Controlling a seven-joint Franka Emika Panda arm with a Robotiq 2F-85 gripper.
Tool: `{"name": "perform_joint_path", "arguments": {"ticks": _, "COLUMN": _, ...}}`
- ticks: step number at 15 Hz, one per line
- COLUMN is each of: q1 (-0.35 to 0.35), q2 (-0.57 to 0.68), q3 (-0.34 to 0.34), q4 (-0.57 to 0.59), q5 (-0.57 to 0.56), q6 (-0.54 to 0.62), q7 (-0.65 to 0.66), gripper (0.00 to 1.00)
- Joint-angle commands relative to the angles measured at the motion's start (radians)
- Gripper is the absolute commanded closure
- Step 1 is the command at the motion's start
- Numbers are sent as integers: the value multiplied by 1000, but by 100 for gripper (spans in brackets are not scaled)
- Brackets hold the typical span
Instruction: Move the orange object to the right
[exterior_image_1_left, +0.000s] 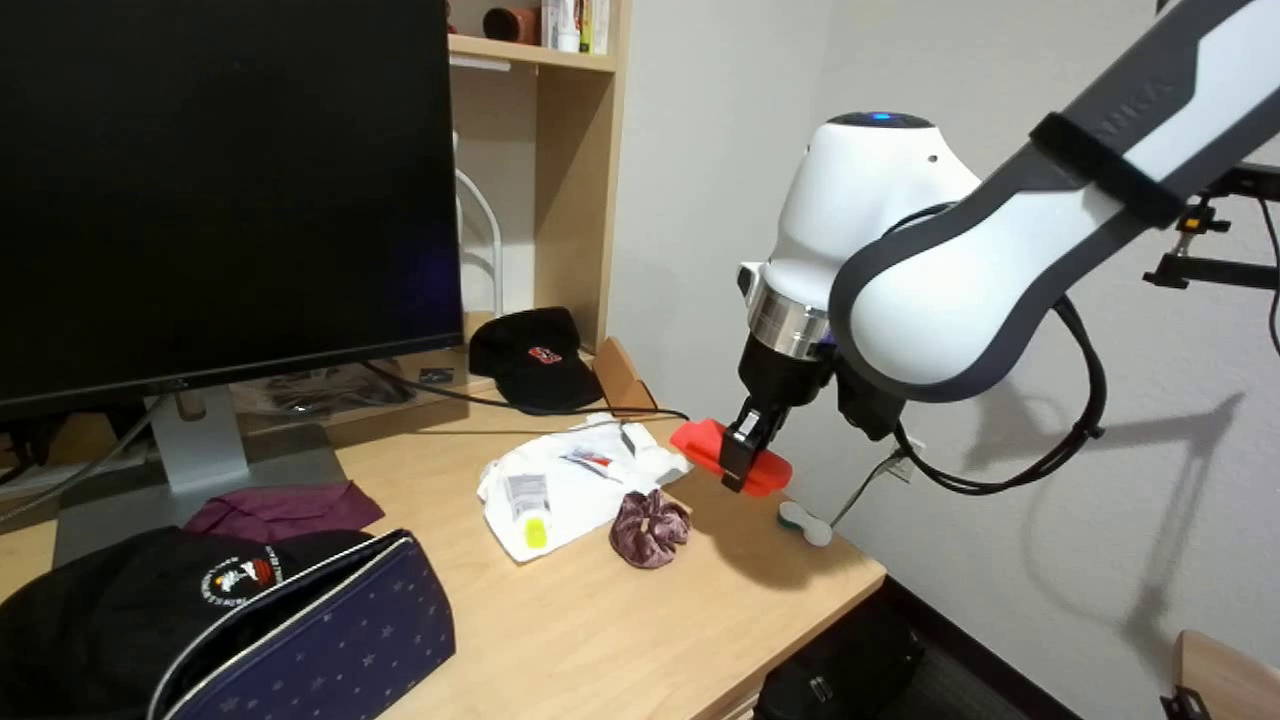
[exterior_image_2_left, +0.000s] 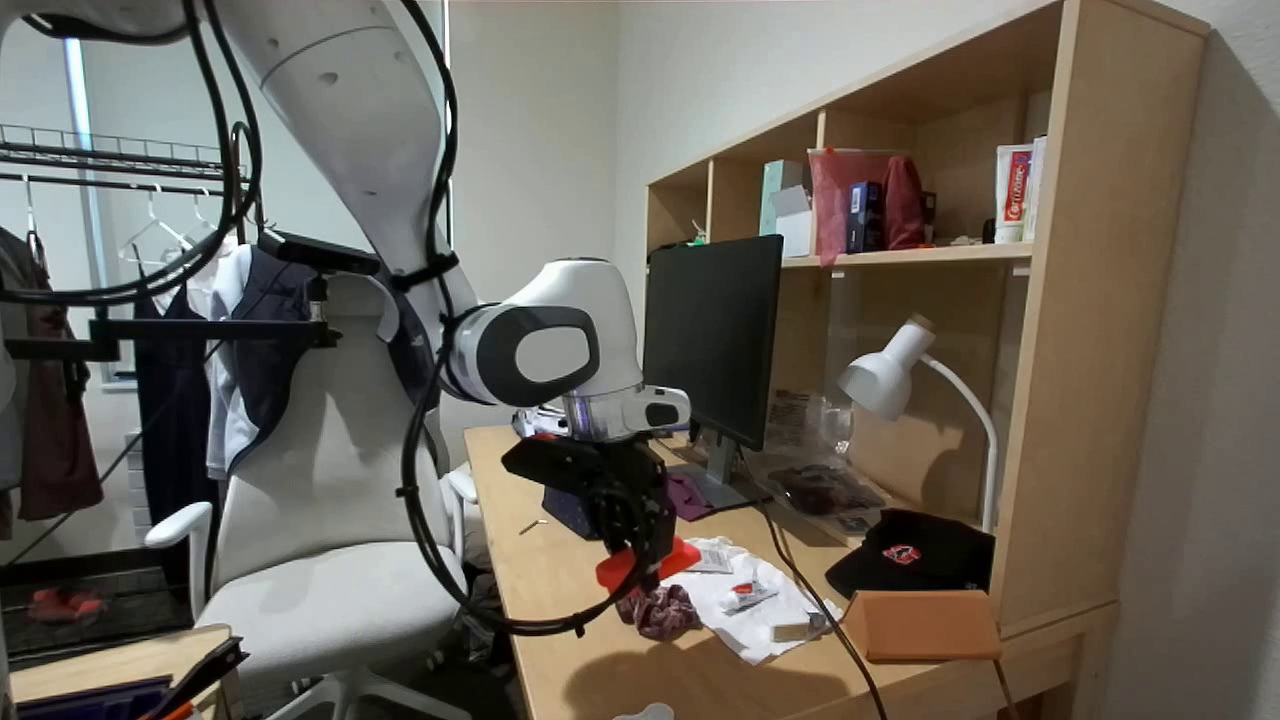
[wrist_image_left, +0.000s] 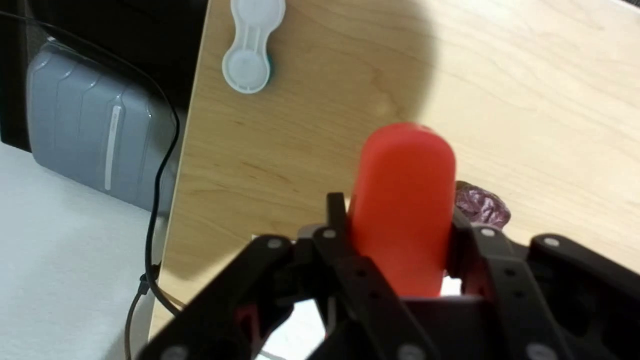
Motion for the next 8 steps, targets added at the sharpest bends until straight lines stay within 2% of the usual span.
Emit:
{"name": "perform_joint_path", "arguments": {"ticks": 1, "q1": -11, "q2": -1, "q3": 10, "q4": 1, "q5": -1, "q6": -3, "q7": 0, "gripper": 81}}
{"name": "perform_joint_path", "arguments": {"ticks": 2, "q1": 15, "q2": -5, "q3": -15, "q4": 6, "q5": -81, "q6": -21, "q7": 82, "gripper": 81}}
{"name": "perform_joint_path", "arguments": {"ticks": 5, "q1": 52, "q2": 18, "q3": -17, "q4": 80, "q5": -178, "q6": -93, "q7": 193, "gripper": 81}}
{"name": "perform_joint_path", "arguments": {"ticks": 8, "q1": 65, "q2": 61, "q3": 20, "q4": 187, "q5": -137, "q6": -170, "q7": 197, "gripper": 81}}
